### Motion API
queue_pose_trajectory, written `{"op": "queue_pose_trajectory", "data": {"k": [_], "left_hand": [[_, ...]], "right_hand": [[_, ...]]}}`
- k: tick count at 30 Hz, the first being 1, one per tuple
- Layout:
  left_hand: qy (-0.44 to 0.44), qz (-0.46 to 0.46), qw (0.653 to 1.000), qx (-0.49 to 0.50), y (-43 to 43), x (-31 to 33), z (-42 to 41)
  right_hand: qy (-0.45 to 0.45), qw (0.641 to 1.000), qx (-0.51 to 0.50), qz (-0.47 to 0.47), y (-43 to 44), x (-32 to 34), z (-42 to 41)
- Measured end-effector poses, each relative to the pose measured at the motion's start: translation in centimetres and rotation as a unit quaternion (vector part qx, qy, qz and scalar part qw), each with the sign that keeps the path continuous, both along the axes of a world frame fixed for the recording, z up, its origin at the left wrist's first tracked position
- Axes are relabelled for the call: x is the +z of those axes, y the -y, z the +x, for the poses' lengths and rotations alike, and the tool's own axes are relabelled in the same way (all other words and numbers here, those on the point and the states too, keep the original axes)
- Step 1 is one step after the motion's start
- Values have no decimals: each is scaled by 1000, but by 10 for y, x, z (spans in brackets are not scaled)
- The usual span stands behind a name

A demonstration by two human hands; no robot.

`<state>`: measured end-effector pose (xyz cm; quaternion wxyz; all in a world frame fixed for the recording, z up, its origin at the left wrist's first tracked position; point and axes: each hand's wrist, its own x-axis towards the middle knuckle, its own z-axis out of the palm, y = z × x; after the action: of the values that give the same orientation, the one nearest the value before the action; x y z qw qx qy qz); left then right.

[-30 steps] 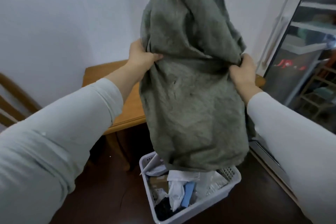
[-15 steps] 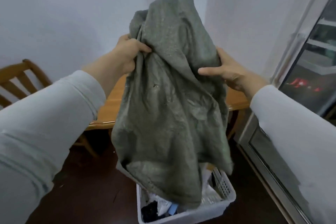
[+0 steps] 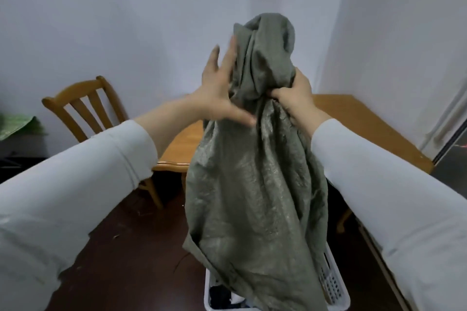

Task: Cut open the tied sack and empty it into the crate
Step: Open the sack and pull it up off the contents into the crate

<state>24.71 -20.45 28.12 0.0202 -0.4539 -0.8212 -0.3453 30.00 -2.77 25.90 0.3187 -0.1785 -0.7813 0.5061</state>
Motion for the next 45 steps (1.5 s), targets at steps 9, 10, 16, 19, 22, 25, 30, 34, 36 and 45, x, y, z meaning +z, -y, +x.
{"op": "queue_pose_trajectory", "data": {"k": [9, 10, 16, 19, 22, 25, 30, 34, 36, 45], "left_hand": [[-154, -97, 978, 100, 37, -29, -22], [-160, -98, 976, 112, 42, -30, -26], [-93, -43, 956, 275, 89, -29, -69], [7, -15, 943, 333, 112, -31, -83], [133, 31, 938, 320, 119, -33, -86], [315, 72, 904, 279, 126, -31, -76], [520, 75, 846, 98, 138, -36, -60], [570, 167, 804, 41, 144, -47, -61], [557, 156, 813, 69, 146, -49, -62], [161, -94, 977, 100, 140, -56, -54]], "right_hand": [[174, 939, 200, -220, 83, 13, -12], [173, 942, 202, -204, 90, 12, -14], [178, 971, 56, 152, 113, 1, -6], [300, 928, 147, 166, 129, -21, 5], [350, 901, 197, 167, 142, -55, -7], [303, 919, 202, 150, 146, -75, -19], [168, 947, 216, 169, 153, -86, -37], [57, 974, 206, 72, 162, -83, -40], [59, 979, 162, 108, 159, -84, -41], [110, 987, 73, 92, 146, -82, -41]]}}
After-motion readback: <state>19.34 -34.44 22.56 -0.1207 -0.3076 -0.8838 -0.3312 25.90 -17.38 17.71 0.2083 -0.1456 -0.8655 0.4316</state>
